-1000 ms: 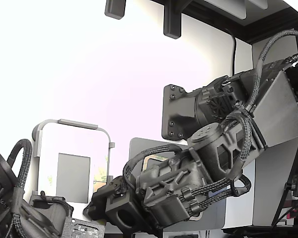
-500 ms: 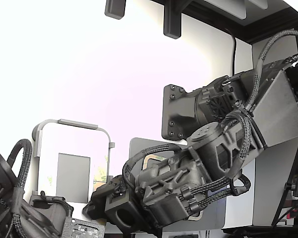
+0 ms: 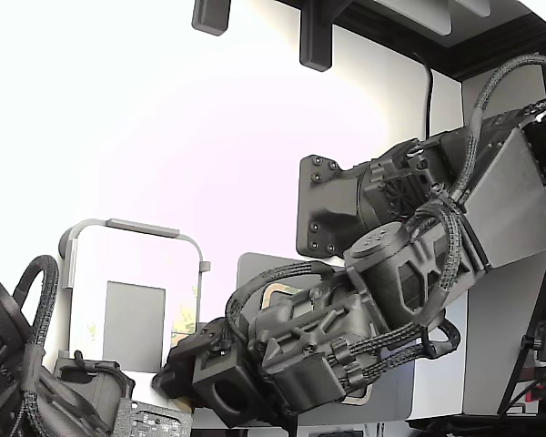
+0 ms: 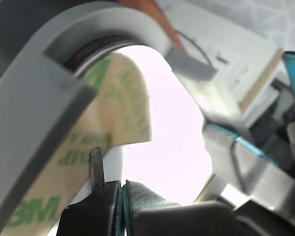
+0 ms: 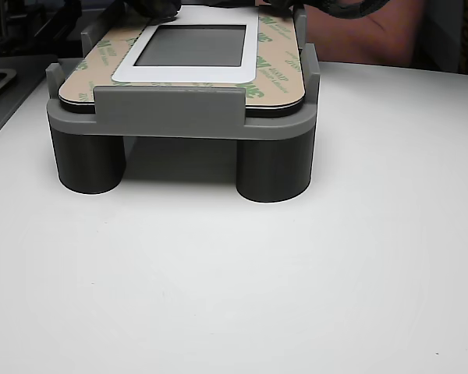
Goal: Peel off protective film from adhesive tape.
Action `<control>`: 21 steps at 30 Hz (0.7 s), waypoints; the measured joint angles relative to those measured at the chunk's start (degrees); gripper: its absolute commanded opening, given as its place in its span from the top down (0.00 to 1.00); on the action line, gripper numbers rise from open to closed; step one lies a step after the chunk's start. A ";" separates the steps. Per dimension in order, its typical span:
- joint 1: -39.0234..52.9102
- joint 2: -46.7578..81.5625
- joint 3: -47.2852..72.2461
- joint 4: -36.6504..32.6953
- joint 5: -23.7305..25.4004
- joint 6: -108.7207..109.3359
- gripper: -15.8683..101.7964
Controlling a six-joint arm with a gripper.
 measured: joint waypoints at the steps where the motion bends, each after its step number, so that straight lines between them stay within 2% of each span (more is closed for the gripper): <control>1: 0.00 0.18 -0.18 0.88 0.09 -0.09 0.95; 4: 0.00 0.44 -1.49 3.87 0.44 -0.09 0.94; 8: -0.09 2.72 -2.72 8.17 1.76 0.88 0.75; 9: -0.26 3.43 -2.81 9.32 2.20 1.32 0.46; 10: -0.53 4.13 -2.90 10.55 2.37 1.67 0.08; 11: -0.88 5.01 -3.08 11.78 2.64 1.93 0.30; 12: -1.05 5.80 -3.52 13.01 2.81 2.37 0.20; 13: -1.32 6.68 -4.04 14.50 3.25 2.90 0.02; 14: -1.41 7.56 -4.57 16.17 3.52 3.60 0.05; 16: -1.58 9.49 -5.71 19.95 4.22 5.36 0.03; 18: -1.85 12.04 -5.98 24.35 4.39 7.38 0.08; 20: -2.02 15.56 -4.83 28.04 5.01 9.49 0.02; 21: -2.20 17.49 -3.87 29.53 5.01 10.37 0.07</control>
